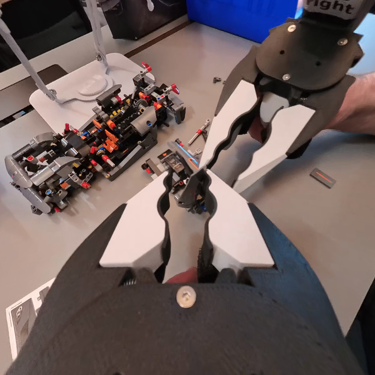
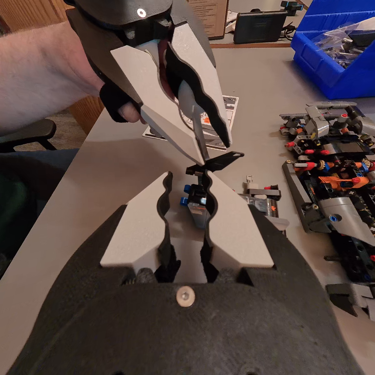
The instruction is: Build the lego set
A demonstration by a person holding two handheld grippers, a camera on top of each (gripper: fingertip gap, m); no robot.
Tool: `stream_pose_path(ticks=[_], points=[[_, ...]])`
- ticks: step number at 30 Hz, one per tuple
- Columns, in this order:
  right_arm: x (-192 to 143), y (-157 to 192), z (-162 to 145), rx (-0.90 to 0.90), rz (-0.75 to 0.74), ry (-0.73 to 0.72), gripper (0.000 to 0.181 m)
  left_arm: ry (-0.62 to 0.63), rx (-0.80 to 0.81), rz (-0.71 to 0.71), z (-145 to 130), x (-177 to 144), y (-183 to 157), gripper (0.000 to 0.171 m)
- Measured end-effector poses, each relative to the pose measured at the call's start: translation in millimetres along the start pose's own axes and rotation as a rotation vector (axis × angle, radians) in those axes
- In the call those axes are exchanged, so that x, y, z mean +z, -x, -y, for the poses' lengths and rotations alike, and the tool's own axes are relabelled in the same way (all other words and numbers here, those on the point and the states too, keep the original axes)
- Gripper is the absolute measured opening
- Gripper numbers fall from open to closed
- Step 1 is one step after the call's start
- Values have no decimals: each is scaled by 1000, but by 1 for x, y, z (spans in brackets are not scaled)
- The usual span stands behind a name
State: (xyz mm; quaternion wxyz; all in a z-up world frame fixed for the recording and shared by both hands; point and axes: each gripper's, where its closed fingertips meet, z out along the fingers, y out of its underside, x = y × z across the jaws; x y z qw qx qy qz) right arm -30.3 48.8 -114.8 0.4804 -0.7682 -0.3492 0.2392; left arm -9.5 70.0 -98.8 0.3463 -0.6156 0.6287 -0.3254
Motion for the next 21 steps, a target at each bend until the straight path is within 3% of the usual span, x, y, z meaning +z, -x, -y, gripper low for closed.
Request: stream_pose_path(ticks=[7,13,21], points=[[3,1,-2,-7,-13,9,31,95,12,32,-8,7,4,16],[1,-14,-9,76,-51,24,26,90,2,3,-8,8,3,13],[2,-21,-10,37,-124,22,7,33,-68,-67,-5,10,-4,8]])
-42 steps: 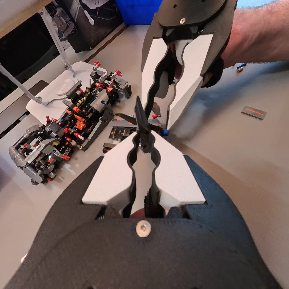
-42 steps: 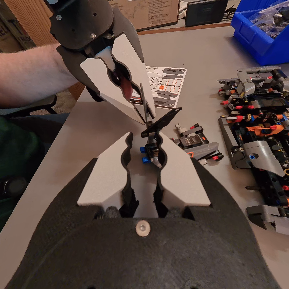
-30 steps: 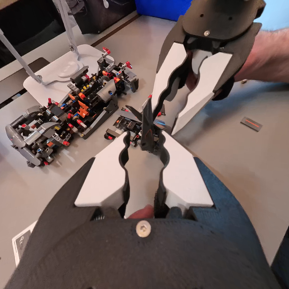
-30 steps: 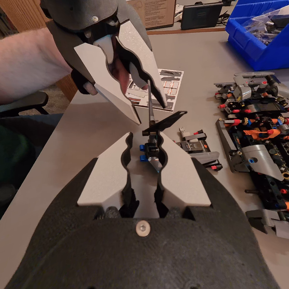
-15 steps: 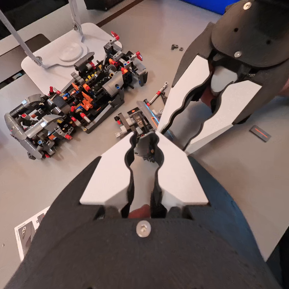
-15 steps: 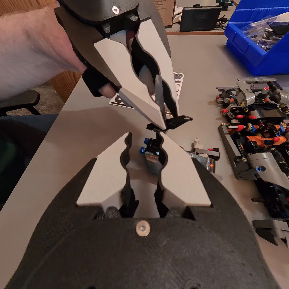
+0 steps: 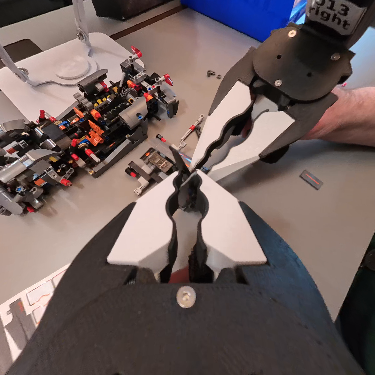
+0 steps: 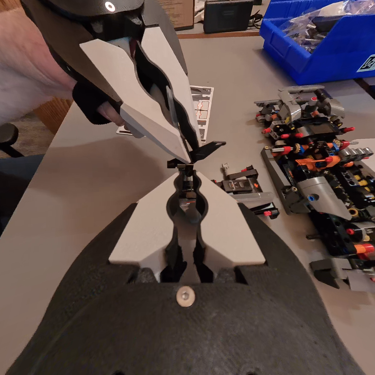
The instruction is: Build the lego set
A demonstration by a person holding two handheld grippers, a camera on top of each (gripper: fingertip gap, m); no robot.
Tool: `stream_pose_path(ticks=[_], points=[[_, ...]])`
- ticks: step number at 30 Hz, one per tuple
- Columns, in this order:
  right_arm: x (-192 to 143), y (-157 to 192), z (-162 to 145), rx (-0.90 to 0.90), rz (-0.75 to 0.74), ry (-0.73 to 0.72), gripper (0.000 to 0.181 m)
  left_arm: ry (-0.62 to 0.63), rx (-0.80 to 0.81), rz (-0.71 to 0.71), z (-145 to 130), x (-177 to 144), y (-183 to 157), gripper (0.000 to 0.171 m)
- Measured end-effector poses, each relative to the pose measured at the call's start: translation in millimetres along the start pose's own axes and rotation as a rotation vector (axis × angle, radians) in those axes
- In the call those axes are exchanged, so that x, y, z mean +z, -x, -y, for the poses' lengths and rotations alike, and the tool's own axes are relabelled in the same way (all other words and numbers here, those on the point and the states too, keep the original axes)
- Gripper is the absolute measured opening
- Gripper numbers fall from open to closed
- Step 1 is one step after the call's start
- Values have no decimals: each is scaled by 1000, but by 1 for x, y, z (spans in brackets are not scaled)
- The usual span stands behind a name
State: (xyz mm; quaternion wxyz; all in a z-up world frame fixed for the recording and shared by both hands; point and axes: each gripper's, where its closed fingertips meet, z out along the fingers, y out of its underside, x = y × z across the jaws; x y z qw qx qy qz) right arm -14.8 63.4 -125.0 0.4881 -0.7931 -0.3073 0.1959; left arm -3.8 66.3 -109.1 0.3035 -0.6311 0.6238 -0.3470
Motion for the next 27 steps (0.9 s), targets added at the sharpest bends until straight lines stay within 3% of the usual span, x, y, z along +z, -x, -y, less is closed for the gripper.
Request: stream_pose_path(ticks=[5,18,27], points=[[5,-2,-5,-16,-24,29,13,-31,-47,-37,2,1,-1,8],[8,1,0,-24,-27,-18,5,-134,-187,-165,4,-3,-6,5],[5,1,3,-23,-34,-23,5,-99,-121,-39,12,-6,2,22]])
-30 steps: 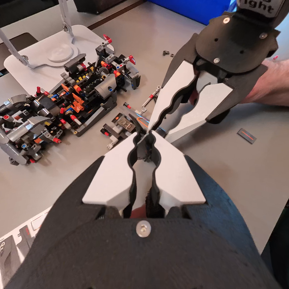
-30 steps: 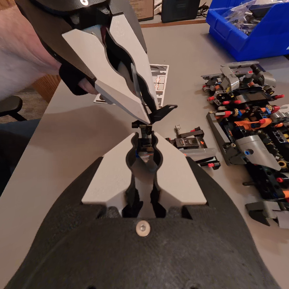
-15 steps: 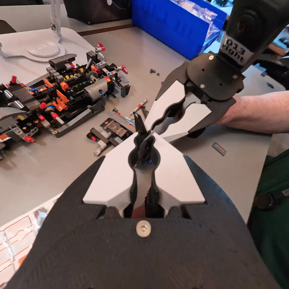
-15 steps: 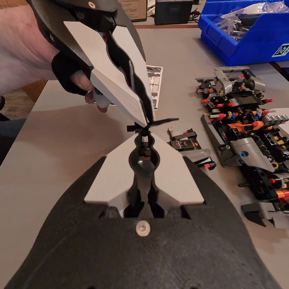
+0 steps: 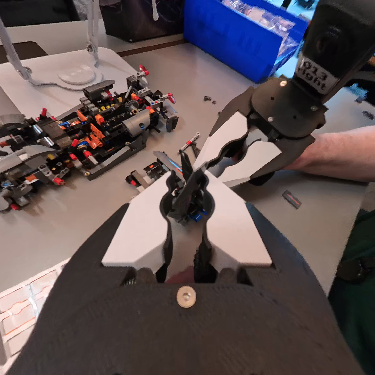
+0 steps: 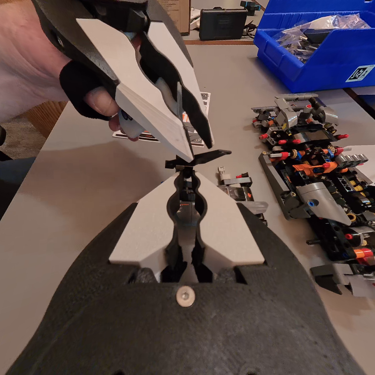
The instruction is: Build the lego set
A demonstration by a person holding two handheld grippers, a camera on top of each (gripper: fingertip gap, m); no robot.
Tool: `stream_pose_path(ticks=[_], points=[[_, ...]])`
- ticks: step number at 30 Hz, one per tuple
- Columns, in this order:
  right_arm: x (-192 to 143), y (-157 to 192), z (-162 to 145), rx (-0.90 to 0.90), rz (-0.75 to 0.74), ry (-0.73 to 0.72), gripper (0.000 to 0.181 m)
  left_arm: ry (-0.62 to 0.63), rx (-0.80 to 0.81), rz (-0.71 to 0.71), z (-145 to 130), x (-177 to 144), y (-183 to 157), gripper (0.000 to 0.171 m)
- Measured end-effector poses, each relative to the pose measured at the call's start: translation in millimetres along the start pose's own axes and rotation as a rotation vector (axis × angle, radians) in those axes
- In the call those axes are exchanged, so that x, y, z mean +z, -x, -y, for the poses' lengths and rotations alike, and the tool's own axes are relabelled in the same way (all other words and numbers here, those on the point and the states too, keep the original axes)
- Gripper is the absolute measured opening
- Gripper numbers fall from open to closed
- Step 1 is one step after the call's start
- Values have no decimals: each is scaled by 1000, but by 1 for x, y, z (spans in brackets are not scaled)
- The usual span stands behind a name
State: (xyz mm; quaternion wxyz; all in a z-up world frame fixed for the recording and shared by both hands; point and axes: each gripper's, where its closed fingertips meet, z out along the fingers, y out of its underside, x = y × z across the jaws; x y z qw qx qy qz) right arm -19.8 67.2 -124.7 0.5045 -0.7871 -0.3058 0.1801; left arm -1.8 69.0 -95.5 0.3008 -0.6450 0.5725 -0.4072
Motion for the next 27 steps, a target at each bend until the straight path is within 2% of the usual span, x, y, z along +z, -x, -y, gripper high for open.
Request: stream_pose_path(ticks=[6,11,27], points=[[-1,0,0,-38,-32,15,5,95,47,81,-6,6,5,22],[-4,-1,1,-55,-48,19,5,110,33,63,-7,7,3,9],[-1,0,0,5,-3,-15,5,-26,-165,-87,-7,4,5,8]])
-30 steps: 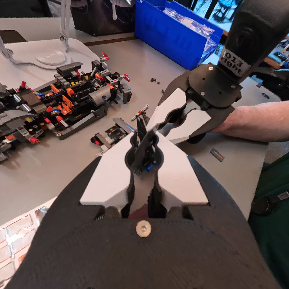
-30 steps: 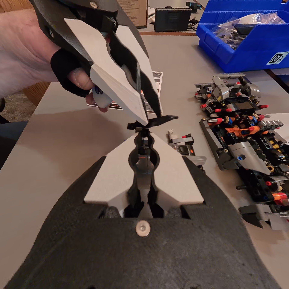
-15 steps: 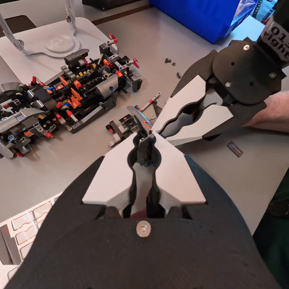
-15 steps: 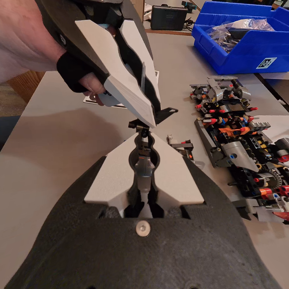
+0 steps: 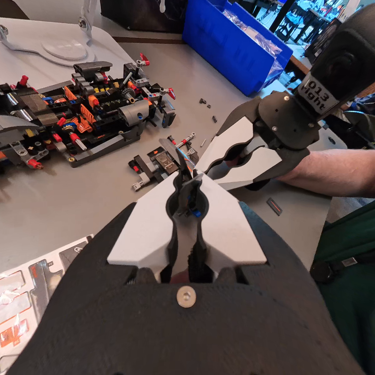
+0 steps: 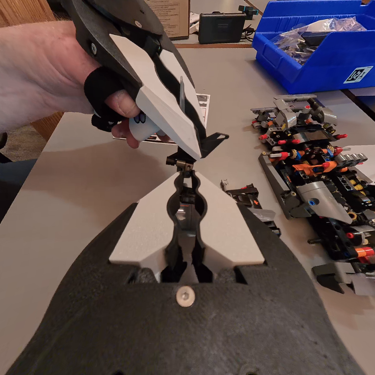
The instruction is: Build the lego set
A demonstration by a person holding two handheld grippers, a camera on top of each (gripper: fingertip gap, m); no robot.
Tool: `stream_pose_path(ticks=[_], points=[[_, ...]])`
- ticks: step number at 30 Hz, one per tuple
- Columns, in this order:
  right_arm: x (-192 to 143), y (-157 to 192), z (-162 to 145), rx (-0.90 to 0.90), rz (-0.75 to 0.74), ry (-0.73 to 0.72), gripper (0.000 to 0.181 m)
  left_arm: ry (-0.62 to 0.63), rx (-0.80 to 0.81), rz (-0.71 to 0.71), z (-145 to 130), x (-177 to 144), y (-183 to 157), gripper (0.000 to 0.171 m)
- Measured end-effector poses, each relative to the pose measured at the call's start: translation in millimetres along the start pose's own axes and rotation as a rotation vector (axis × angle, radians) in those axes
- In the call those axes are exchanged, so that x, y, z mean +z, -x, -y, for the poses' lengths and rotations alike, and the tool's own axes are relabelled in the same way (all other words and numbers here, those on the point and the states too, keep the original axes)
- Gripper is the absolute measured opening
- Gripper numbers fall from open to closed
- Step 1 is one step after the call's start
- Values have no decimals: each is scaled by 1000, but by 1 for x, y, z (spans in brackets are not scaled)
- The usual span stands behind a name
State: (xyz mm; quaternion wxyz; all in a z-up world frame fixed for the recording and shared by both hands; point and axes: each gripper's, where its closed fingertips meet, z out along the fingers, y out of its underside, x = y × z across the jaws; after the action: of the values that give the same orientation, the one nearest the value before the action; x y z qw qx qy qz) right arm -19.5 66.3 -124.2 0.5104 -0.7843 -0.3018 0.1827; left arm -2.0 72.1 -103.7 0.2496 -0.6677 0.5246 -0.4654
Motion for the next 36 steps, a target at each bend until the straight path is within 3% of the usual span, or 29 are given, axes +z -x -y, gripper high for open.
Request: stream_pose_path(ticks=[21,36], points=[[-1,3,1,25,19,-8,3,-118,-117,-108,1,-5,1,7],[1,0,1,28,-19,8,3,-119,-72,-52,1,-5,1,8]])
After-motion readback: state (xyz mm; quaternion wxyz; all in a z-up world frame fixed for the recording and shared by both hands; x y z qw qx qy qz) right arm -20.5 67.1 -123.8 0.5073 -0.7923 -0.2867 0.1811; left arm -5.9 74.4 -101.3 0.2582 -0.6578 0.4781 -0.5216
